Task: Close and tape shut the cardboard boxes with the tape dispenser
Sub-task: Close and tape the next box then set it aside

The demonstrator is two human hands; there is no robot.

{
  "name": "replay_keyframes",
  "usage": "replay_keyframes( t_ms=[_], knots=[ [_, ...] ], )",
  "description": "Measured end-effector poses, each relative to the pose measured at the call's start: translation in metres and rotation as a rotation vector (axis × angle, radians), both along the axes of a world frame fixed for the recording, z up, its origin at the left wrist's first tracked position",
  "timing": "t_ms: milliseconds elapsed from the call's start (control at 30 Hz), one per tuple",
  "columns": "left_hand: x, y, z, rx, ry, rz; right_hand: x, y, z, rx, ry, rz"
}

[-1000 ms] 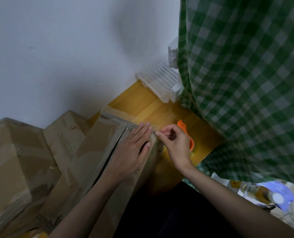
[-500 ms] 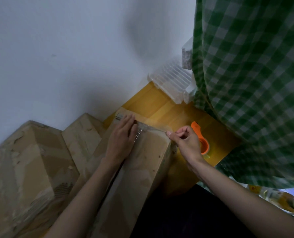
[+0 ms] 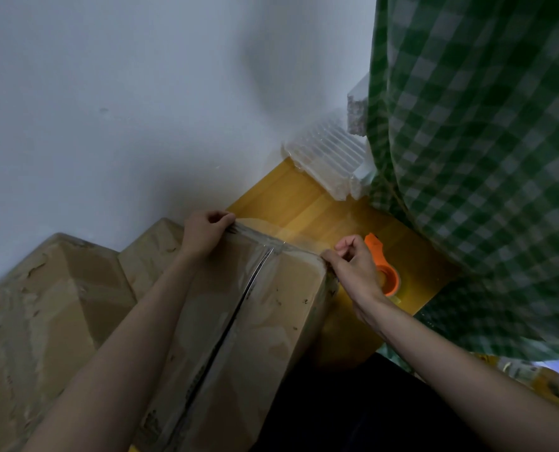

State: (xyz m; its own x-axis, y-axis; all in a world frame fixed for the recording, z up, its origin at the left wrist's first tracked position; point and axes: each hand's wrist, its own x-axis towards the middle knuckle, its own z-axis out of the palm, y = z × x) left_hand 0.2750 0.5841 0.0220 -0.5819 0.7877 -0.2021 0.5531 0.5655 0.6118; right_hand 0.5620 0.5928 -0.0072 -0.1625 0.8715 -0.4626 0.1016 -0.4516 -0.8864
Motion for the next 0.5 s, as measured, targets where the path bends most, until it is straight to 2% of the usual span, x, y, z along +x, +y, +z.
replay_keyframes(
  t_ms=[133,200,300,400,500],
  knots=[
    [-0.002,0.01,-0.011,0.01,-0.2,0.14,-0.004,0.004,0.001,-0.113,0.042,-0.086],
    [-0.001,0.016,-0.014,-0.027,-0.212,0.156,-0.005,0.008,0.001,-0.167,0.035,-0.095],
    [-0.002,0.017,-0.014,0.012,-0.237,0.104,-0.002,0.012,0.0,-0.102,-0.023,-0.008],
    [-0.005,0.005,-0.008,0.129,-0.19,-0.063,0.004,0.01,0.004,0.203,-0.166,0.098],
    [-0.007,-0.007,-0.007,0.199,0.139,-0.384,0.004,0.009,0.006,0.603,-0.28,0.27]
  ],
)
